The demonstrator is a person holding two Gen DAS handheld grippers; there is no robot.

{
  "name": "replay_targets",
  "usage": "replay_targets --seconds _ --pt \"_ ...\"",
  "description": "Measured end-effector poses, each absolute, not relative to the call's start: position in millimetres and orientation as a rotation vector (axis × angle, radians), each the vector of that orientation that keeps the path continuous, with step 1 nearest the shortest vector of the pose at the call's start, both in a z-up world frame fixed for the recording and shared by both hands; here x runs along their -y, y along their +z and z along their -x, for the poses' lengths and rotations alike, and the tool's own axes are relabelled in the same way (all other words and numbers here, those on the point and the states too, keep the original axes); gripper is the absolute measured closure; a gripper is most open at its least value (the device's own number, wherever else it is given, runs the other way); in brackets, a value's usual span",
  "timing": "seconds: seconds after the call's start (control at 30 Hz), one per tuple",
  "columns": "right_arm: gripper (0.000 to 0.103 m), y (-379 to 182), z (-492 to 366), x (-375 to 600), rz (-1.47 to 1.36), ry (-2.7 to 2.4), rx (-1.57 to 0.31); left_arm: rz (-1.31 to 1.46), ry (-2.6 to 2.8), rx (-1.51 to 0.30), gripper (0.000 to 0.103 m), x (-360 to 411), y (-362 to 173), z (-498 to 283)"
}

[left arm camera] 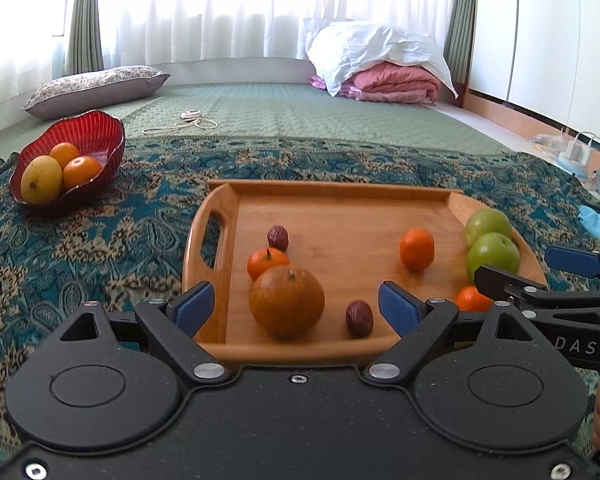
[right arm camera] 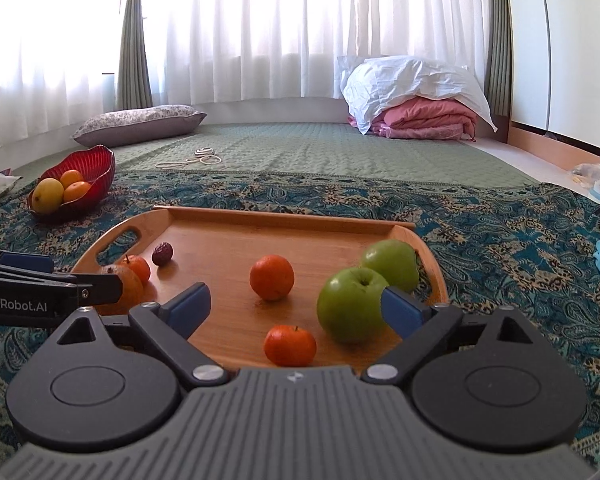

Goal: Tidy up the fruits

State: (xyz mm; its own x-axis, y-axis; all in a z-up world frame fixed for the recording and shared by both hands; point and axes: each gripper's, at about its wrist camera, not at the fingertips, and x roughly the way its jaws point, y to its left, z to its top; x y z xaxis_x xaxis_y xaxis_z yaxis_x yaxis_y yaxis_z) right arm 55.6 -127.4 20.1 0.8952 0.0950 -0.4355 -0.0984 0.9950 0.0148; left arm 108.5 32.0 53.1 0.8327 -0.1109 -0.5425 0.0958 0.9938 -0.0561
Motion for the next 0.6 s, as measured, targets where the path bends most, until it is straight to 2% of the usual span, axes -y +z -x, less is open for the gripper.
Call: replay_targets --seconds 0.6 --pt "0.005 -15.4 -17.5 126.8 -0.025 0.033 -0.475 -0.006 -0.102 -0.616 0.012 -24.0 18.3 -76.5"
